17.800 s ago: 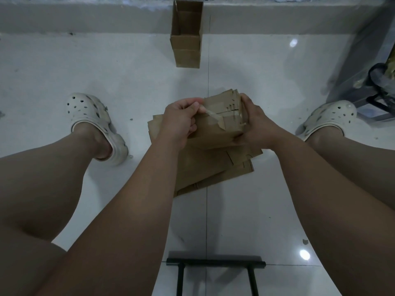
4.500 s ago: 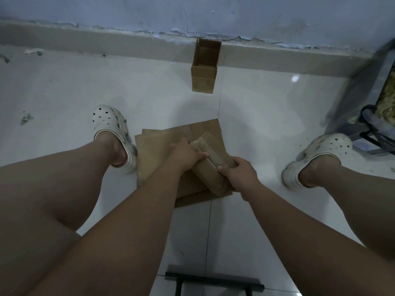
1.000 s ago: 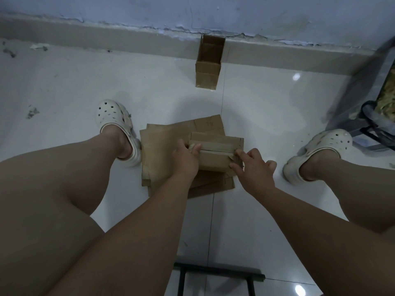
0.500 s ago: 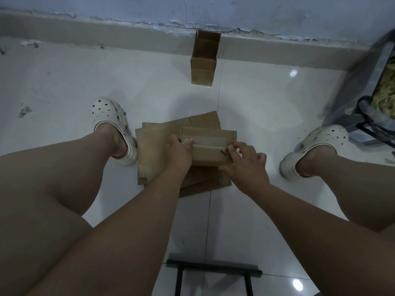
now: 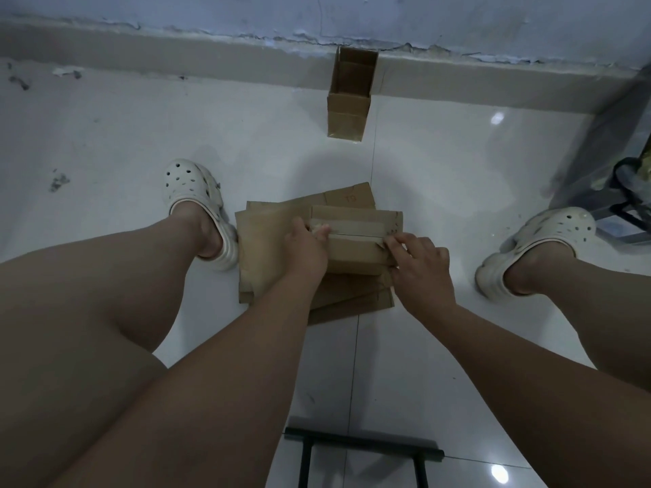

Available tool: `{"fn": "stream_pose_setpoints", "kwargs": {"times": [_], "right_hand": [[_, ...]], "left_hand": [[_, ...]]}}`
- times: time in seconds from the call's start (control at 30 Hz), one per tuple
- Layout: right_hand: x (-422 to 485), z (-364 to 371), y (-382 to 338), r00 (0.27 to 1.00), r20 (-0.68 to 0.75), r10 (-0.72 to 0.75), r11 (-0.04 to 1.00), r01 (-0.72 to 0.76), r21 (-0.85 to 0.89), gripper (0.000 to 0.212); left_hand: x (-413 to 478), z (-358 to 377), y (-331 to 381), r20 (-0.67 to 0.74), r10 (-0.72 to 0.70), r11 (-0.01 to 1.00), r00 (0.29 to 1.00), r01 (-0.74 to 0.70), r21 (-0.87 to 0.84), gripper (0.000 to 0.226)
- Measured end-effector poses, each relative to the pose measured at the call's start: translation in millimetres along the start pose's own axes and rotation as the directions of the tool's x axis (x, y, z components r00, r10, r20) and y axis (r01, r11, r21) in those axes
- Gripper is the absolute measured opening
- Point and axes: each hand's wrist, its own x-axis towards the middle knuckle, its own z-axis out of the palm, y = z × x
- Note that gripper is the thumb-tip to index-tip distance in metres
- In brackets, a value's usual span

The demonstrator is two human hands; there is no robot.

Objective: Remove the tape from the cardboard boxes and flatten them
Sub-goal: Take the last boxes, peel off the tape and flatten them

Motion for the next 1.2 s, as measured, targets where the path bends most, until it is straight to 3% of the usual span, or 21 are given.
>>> {"fn": "stream_pose_setpoints", "kwargs": {"times": [0.2, 0.37, 0.57, 0.7, 1.0, 1.2], "right_hand": [[2.0, 0.1, -8.0, 0.999, 0.001, -0.048, 0.998, 0.048, 0.030, 0.052], [11.6, 0.6, -10.5, 0.994, 0.110, -0.003, 1.000, 0.004, -0.011, 0.046], [25.2, -7.0, 0.8, 0.973, 0.227, -0.041, 0.996, 0.057, -0.066, 0.049], [28.6, -8.6, -4.4, 0.967, 0.253, -0.029, 0.999, 0.037, -0.026, 0.049], [43.8, -18.9, -14.8, 0.918, 0.392, -0.068, 0.980, 0.135, -0.146, 0.034], [44.0, -7.2, -37.0, 0.912, 0.410, 0.006, 0.984, 0.068, -0.165, 0.032]], "left_hand": [[-3.4, 0.1, -2.5, -0.008, 0.017, 1.000, 1.000, -0.017, -0.002, 0.034], [-4.1, 0.8, -0.6, -0.006, 0.030, 1.000, 1.000, -0.030, 0.001, 0.030], [-7.6, 8.4, 6.7, 0.020, 0.010, 1.000, 1.000, -0.010, 0.006, 0.027], [-6.2, 6.3, 7.2, 0.014, -0.024, 0.999, 1.000, 0.024, -0.025, 0.028], [-9.0, 6.6, 7.5, 0.000, -0.025, 1.000, 1.000, 0.025, -0.010, 0.031], [-7.7, 3.4, -0.1, -0.047, 0.005, 1.000, 0.999, -0.006, -0.023, 0.030]]}}
